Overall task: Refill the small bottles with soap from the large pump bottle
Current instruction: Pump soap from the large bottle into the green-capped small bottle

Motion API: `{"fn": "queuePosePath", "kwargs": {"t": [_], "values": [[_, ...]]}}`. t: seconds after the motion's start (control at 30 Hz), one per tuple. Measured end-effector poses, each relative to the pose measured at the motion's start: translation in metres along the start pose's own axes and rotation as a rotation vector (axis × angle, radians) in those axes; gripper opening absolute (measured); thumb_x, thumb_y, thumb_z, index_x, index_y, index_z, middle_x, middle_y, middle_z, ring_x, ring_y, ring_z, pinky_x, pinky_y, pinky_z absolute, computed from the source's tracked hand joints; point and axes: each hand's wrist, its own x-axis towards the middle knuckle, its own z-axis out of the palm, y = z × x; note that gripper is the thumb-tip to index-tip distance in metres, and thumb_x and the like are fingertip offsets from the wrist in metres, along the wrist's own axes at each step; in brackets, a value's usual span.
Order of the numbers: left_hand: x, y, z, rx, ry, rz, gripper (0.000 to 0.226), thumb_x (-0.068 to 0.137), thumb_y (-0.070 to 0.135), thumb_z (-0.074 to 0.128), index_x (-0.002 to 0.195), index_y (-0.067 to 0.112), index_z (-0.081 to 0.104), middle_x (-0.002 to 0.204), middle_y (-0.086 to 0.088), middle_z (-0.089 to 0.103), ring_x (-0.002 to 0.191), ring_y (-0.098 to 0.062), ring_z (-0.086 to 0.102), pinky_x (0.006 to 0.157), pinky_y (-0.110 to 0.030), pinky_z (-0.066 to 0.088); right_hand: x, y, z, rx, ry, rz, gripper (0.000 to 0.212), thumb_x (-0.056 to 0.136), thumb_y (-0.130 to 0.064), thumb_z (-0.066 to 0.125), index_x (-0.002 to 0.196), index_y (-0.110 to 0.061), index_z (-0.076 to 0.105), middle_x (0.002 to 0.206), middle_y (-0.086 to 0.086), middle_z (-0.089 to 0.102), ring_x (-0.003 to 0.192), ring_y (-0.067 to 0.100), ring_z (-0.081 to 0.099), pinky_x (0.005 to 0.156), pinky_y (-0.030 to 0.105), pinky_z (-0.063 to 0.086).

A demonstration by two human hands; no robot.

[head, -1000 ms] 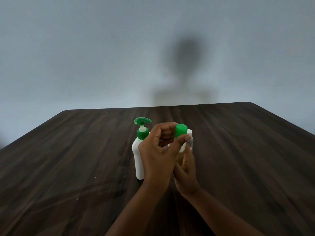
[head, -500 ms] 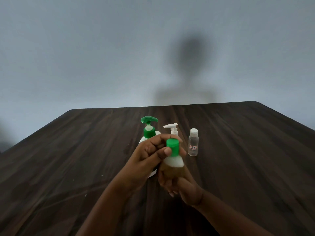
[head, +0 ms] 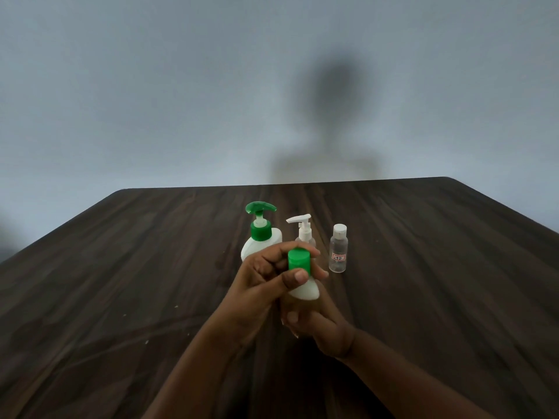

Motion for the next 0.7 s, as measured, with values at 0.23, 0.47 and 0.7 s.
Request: {"fn": "queuePosePath", "kwargs": {"t": [0.23, 0.47, 0.7], "values": [[-0.005, 0.016, -0.02, 0.079, 0.003, 0.123, 0.033, 0.076, 0.031, 0.077, 0.103, 0.013, 0.069, 0.093, -0.015, 0.071, 0.088, -0.028, 0.067, 0.078, -0.035, 0.056, 0.012, -0.004, 0.006, -0.178, 0.046, -0.111, 0.081, 0.094, -0.059, 0.046, 0.104, 0.022, 0.05, 0.071, 0.021, 0.063, 0.053, 0.031, 0.056, 0.051, 0.028, 0.043], [0.001, 0.048, -0.085, 0.1, 0.559, 0.389, 0.04, 0.069, 0.033, 0.079, 0.102, 0.017, 0.063, 0.09, 0.0, 0.072, 0.084, -0.015, 0.067, 0.077, -0.029, 0.055, 0.025, 0.007, -0.025, -0.551, 0.768, -0.196, 0.024, 0.092, -0.045, 0.049, 0.107, -0.027, 0.054, 0.094, 0.004, 0.062, 0.069, 0.021, 0.062, 0.054, 0.035, 0.054], [0.026, -0.021, -0.126, 0.363, 0.819, 0.251, 0.029, 0.082, -0.001, 0.069, 0.097, 0.023, 0.066, 0.095, 0.0, 0.069, 0.086, -0.01, 0.064, 0.084, -0.034, 0.053, 0.033, 0.022, -0.028, -0.889, 0.553, 0.202, 0.071, 0.092, -0.015, 0.064, 0.151, -0.018, 0.024, 0.151, 0.003, 0.039, 0.116, 0.016, 0.059, 0.09, 0.015, 0.046]]}}
